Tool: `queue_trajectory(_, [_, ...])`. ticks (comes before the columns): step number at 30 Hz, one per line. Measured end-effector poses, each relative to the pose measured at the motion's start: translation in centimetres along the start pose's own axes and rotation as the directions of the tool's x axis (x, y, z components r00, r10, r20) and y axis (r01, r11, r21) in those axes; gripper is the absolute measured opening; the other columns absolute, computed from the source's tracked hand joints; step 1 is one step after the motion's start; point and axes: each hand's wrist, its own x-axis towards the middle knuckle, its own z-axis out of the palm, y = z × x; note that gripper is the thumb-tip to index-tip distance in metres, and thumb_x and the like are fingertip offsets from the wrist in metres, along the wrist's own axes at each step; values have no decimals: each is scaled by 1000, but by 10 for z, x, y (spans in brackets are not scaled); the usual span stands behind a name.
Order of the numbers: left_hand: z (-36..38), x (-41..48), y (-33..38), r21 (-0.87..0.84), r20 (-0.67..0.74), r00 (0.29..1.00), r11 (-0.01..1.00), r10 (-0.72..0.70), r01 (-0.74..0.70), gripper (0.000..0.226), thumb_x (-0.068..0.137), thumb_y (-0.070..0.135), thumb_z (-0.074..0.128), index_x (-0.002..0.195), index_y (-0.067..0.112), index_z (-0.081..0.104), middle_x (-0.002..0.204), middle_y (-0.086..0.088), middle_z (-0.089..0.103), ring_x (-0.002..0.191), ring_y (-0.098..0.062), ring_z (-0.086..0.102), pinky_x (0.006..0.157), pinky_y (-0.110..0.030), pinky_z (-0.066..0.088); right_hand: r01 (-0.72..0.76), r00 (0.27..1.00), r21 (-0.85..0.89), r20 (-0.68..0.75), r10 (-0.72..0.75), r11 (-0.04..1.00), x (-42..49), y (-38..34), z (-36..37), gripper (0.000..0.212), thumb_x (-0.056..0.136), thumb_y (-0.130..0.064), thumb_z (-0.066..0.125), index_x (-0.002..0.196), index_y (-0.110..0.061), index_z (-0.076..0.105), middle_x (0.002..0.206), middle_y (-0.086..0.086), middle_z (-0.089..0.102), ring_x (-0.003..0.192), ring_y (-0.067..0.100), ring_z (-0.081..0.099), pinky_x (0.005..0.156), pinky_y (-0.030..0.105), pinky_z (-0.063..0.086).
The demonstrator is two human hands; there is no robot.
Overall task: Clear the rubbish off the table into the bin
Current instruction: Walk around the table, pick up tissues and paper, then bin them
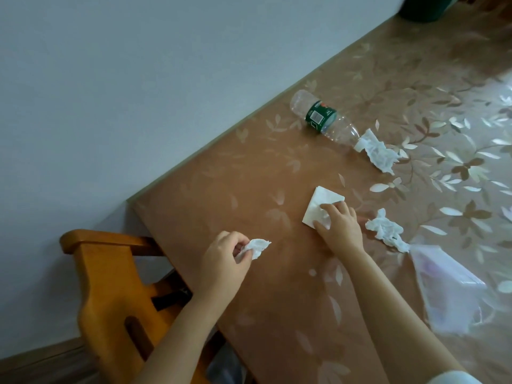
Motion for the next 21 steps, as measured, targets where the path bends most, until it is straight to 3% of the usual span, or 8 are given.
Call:
queue_trajectory(5, [1,-7,4,8,21,1000,1000,-10,10,11,77,9,67,80,18,61,78,13,52,71,-5,52,57,-13,40,-15,999,65,-37,18,998,-14,2,12,25,81,-17,61,106,-12,60,114,9,51,106,28,39,72,33,38])
queue_trajectory(10, [4,-22,10,35,50,999,999,19,-21,11,78,10,66,80,19,60,79,11,52,72,-8,53,58,-24,47,-36,998,150,-53,45,988,-41,8,20,15,82,-13,58,96,-10,62,104,7,54,98,24,41,69,31,35])
queue_trajectory(14, [4,-35,15,66,55,998,997,40,-43,7,79,10,66,83,14,62,81,8,53,71,-11,53,55,-18,42,-56,998,187,-21,61,981,-66,13,20,11,82,-11,57,92,-10,61,98,4,54,99,22,43,68,29,33])
queue_trajectory(21, [11,-64,31,44,69,994,995,81,-85,9,76,9,66,80,16,62,81,3,57,70,-14,54,61,-33,49,-73,997,206,8,73,976,-123,28,9,9,82,-10,57,89,-9,61,83,-4,48,87,20,50,61,27,32])
